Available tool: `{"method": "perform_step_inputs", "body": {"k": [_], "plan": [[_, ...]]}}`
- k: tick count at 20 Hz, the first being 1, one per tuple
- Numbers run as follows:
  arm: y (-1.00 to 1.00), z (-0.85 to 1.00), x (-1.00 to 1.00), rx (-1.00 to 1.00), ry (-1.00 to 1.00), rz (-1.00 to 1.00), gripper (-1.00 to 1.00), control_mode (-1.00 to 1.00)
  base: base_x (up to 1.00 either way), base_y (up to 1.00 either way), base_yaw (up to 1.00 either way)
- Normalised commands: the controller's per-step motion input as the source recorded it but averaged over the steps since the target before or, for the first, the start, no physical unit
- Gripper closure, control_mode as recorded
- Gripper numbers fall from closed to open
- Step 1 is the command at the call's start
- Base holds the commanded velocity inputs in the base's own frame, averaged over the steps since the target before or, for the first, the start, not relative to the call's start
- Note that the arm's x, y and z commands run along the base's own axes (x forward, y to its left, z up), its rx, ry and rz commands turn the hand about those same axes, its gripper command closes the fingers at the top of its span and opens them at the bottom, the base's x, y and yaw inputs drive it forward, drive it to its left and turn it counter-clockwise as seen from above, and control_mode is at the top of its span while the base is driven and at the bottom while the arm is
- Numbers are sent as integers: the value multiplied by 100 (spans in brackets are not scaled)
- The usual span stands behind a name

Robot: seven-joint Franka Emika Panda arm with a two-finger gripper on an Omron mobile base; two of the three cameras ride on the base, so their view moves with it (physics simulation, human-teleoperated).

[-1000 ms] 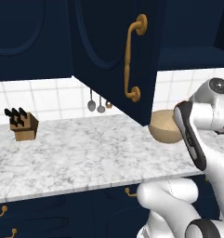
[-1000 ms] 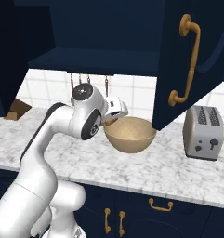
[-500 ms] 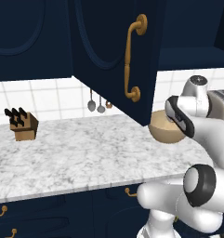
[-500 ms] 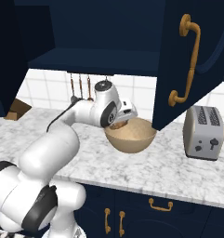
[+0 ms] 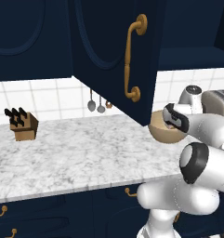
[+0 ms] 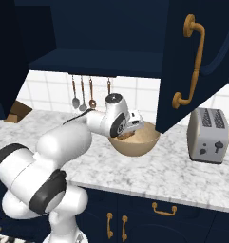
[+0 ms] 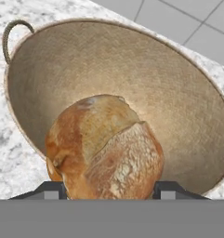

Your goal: Open the cabinet, pick up the bread from the cabinet and place it in the basket. Then move the basket to the dining counter.

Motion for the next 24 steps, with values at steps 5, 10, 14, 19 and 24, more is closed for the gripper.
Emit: {"method": "perform_step_inputs", "body": {"k": [5, 10, 14, 19, 24], "plan": [[-6, -28, 52, 0, 2, 0, -100, -100, 0, 0, 0], [-4, -33, 56, 0, 5, 0, -100, -100, 0, 0, 0], [-14, -36, 59, 0, 4, 0, -100, -100, 0, 0, 0], [-2, -6, 2, 0, -5, 0, -100, -100, 0, 0, 0], [0, 3, -77, 2, -26, -8, -100, -100, 0, 0, 0]]}}
